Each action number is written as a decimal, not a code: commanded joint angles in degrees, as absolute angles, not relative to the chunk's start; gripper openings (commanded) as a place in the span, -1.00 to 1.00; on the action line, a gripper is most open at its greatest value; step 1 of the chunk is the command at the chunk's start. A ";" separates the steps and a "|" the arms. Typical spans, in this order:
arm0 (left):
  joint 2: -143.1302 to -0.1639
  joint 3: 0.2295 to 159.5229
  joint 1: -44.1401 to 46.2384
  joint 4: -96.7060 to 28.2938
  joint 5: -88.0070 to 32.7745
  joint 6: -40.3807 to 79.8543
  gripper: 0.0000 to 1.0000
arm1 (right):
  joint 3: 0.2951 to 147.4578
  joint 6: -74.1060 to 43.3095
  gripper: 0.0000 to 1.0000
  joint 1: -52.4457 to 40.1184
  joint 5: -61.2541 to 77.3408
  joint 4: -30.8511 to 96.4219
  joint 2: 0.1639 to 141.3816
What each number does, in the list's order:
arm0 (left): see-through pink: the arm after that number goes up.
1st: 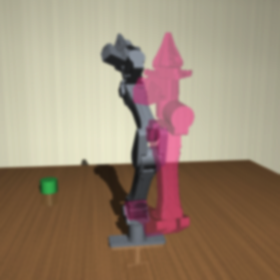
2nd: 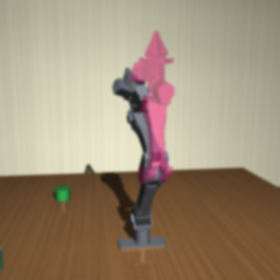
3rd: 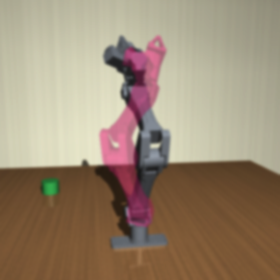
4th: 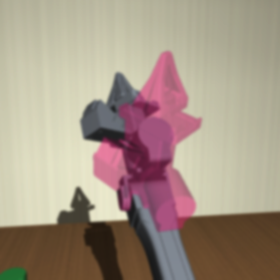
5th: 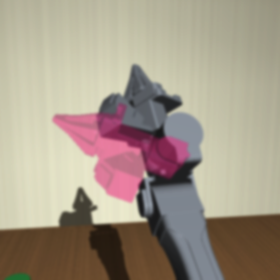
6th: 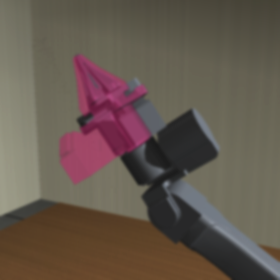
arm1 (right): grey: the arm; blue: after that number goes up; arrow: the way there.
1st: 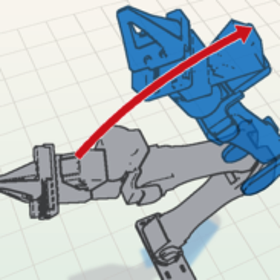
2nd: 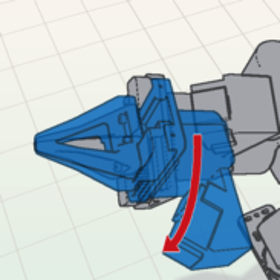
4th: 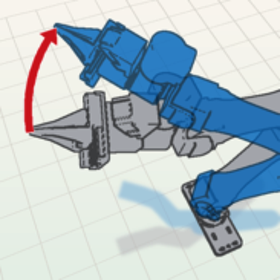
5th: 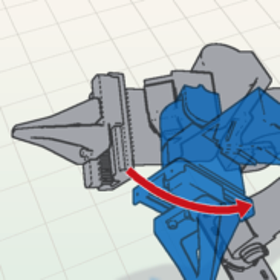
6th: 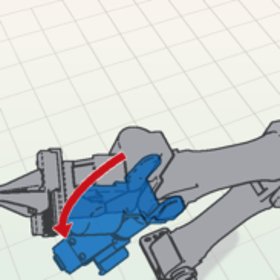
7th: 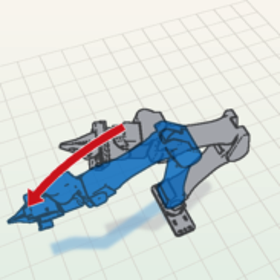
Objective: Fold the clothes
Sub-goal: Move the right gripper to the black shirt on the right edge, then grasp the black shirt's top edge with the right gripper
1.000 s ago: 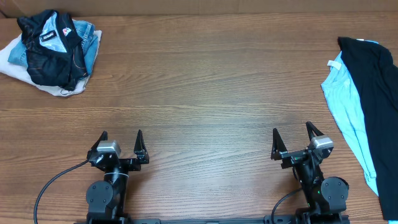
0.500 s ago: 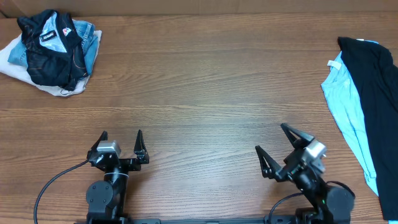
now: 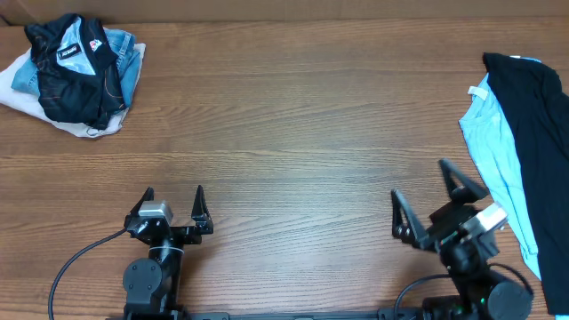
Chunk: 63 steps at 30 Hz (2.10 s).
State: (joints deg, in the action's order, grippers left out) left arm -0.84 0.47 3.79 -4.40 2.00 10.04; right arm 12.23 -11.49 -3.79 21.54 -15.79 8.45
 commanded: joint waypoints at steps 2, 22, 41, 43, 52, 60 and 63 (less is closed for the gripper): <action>-0.32 0.27 4.05 -4.25 2.33 8.75 0.99 | 20.21 -4.62 1.00 -4.10 15.18 -15.49 20.25; -0.32 0.27 4.05 -4.25 2.33 8.78 1.00 | 87.53 1.76 1.00 19.57 6.87 31.51 97.54; -0.32 0.27 4.05 -4.25 2.33 8.78 1.00 | 87.79 6.83 1.00 29.61 -5.52 15.29 120.11; -0.32 0.27 4.05 -4.25 2.33 8.78 1.00 | 87.79 8.49 1.00 29.71 -5.54 14.48 121.08; -0.32 0.27 4.05 -4.25 2.33 8.78 1.00 | 87.79 9.15 0.67 29.76 -5.23 12.73 124.42; -0.32 0.27 4.05 -4.25 2.33 8.78 1.00 | 87.77 9.08 0.64 29.76 -5.08 12.91 127.28; -0.32 0.27 4.05 -4.25 2.33 8.78 0.99 | 87.77 9.08 0.42 29.76 -5.08 12.80 127.70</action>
State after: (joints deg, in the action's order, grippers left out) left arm -0.86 0.47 3.79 -4.38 2.00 10.04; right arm 86.26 8.99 29.80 -4.91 13.10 126.76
